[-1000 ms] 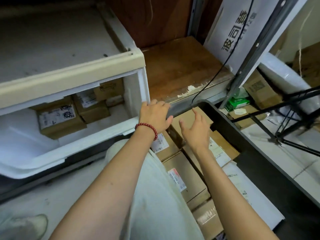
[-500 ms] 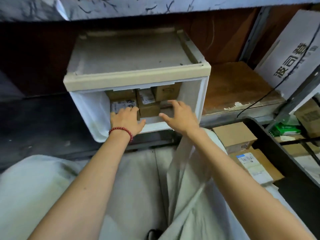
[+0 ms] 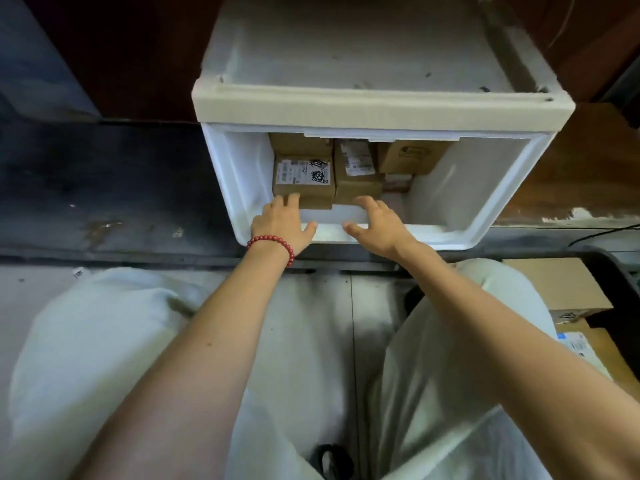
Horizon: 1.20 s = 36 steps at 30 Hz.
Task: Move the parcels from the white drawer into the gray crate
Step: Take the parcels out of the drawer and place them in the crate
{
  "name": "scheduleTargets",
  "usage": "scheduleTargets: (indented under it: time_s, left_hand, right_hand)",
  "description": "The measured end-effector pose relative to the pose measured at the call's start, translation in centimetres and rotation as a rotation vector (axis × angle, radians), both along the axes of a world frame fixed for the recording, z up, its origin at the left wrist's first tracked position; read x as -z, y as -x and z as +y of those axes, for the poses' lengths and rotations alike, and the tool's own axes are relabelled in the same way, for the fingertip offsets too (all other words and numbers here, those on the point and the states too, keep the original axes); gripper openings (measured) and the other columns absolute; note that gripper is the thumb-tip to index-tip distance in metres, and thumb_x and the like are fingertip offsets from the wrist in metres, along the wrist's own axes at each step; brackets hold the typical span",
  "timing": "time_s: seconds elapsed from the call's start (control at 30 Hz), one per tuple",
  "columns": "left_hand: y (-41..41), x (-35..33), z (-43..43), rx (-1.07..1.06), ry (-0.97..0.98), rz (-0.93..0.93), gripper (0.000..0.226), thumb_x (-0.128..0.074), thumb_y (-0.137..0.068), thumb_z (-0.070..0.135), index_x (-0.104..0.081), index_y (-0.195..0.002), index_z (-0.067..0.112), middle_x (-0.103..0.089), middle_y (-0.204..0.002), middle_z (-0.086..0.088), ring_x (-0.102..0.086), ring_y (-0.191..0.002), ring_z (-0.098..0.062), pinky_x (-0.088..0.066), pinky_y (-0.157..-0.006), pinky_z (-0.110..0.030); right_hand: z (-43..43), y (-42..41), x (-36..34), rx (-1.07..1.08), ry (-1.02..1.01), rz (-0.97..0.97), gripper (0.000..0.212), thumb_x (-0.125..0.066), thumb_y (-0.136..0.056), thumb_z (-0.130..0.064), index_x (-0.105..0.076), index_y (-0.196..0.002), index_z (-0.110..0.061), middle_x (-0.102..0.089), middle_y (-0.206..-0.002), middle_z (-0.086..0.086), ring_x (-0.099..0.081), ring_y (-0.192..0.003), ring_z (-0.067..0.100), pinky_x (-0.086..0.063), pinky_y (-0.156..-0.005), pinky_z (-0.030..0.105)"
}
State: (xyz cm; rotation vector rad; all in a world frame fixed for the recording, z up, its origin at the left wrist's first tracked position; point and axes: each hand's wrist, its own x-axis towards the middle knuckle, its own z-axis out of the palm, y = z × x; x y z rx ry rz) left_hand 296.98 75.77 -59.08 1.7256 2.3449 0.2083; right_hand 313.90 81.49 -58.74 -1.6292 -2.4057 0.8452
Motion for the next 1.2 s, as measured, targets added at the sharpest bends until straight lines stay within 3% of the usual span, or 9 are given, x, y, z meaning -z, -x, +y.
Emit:
scheduleTargets:
  time_s: [0.27,0.43,0.6,0.73,0.87,1.0,1.13,1.2]
  left_hand:
    - [1.2,3.3,5.6,-0.020,0.097,0.038,0.069,-0.048,-0.094,0.046,-0.016,-0.150,0.021,-0.031,-0.146,-0.020,-0.040,-0.129,-0.036,-0.042,-0.101,-0.046]
    - [1.9,5.5,7.8,-0.041,0.168,0.008,0.074,-0.049,-0.094,0.045,-0.008,-0.151,0.021,-0.015,-0.154,-0.020,-0.028,-0.138,-0.038,-0.033,-0.109,-0.049]
    - [3.2,6.4,9.9,-0.111,0.169,0.038,0.078,-0.054,-0.092,0.042,-0.007,-0.151,0.024,-0.010,-0.156,-0.020,-0.023,-0.141,-0.038,-0.030,-0.113,-0.047]
    - [3.5,6.9,11.1,-0.139,0.161,-0.043,0.074,-0.056,-0.092,0.039,-0.016,-0.150,0.017,-0.023,-0.152,-0.016,-0.043,-0.129,-0.033,-0.043,-0.098,-0.037]
    - [3.6,7.2,11.6,-0.151,0.150,-0.069,0.076,-0.060,-0.089,0.040,-0.018,-0.149,0.018,-0.025,-0.149,-0.020,-0.040,-0.130,-0.036,-0.042,-0.098,-0.037]
    - [3.4,7.0,11.8,-0.160,0.174,-0.104,0.077,-0.065,-0.085,0.040,-0.024,-0.147,0.020,-0.023,-0.148,-0.022,-0.042,-0.127,-0.036,-0.043,-0.095,-0.036]
    - [3.1,6.8,11.5,-0.145,0.183,-0.128,0.082,-0.065,-0.084,0.045,-0.020,-0.147,0.018,-0.023,-0.145,-0.022,-0.043,-0.123,-0.035,-0.042,-0.087,-0.032]
    - [3.2,7.0,11.4,-0.138,0.208,-0.136,0.084,-0.065,-0.083,0.045,-0.019,-0.148,0.019,-0.018,-0.148,-0.024,-0.040,-0.128,-0.037,-0.042,-0.093,-0.035]
  right_hand:
    - [6.4,2.2,4.0,-0.073,0.059,-0.086,0.059,-0.051,-0.097,-0.040,-0.029,-0.146,-0.017,-0.042,-0.146,0.015,-0.043,-0.130,0.034,-0.037,-0.108,0.044]
    - [10.1,3.7,6.2,-0.103,0.091,-0.101,0.064,-0.046,-0.099,-0.039,-0.017,-0.153,-0.020,-0.027,-0.157,0.010,-0.033,-0.140,0.031,-0.030,-0.114,0.039]
    - [12.3,4.5,8.5,-0.048,0.174,0.036,0.060,-0.053,-0.097,-0.033,-0.027,-0.150,-0.023,-0.037,-0.152,0.006,-0.035,-0.139,0.027,-0.030,-0.115,0.039]
    - [13.1,5.2,9.4,0.079,0.269,0.244,0.050,-0.063,-0.091,-0.025,-0.046,-0.136,-0.014,-0.051,-0.138,0.005,-0.048,-0.126,0.024,-0.041,-0.107,0.038]
    - [12.9,5.7,9.2,0.115,0.332,0.394,0.043,-0.063,-0.091,-0.013,-0.048,-0.131,-0.015,-0.055,-0.131,0.002,-0.048,-0.116,0.013,-0.039,-0.109,0.035]
    - [12.8,6.4,9.2,0.118,0.364,0.396,0.057,-0.065,-0.088,-0.010,-0.042,-0.140,-0.011,-0.051,-0.140,0.006,-0.048,-0.127,0.019,-0.036,-0.112,0.036]
    - [13.0,6.6,10.2,0.146,0.367,0.397,0.057,-0.070,-0.083,-0.018,-0.050,-0.136,-0.017,-0.058,-0.135,0.000,-0.053,-0.124,0.021,-0.039,-0.109,0.039]
    - [12.9,6.4,10.4,0.146,0.365,0.382,0.059,-0.070,-0.083,-0.022,-0.048,-0.138,-0.018,-0.056,-0.136,0.000,-0.052,-0.125,0.021,-0.040,-0.109,0.038]
